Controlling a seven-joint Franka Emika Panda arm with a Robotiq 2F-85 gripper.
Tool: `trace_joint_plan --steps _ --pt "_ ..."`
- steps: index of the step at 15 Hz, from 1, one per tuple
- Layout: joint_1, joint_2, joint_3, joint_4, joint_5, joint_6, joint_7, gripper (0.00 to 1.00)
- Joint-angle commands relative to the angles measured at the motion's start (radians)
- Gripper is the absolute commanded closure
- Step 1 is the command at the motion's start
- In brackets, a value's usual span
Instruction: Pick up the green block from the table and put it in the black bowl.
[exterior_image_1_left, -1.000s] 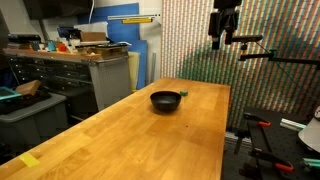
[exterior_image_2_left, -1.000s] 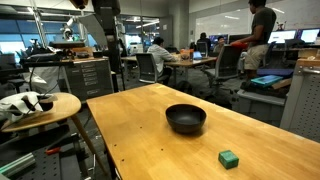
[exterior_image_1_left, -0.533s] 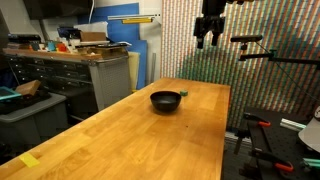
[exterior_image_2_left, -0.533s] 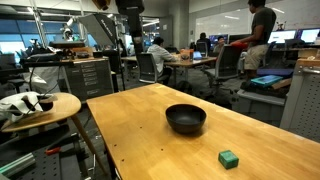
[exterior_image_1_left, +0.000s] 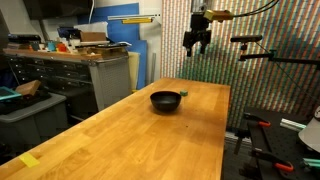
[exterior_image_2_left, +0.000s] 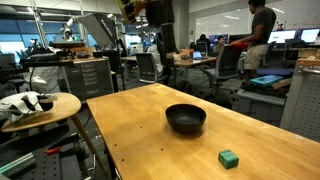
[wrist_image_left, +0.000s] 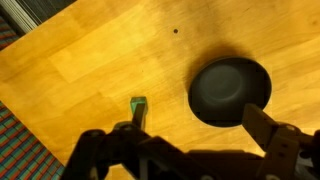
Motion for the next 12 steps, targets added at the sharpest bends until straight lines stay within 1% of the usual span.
trace_joint_plan --steps 1,7,12 --pt "-0.005 0.124 -0.044 0.096 -0.011 0.04 -0.06 0.0" --pt "-0.004 0.277 -0.108 0.183 -0.012 0.092 -0.134 0.0" --pt "-0.003 0.375 -0.146 0.215 -0.009 0.143 -0.181 0.0"
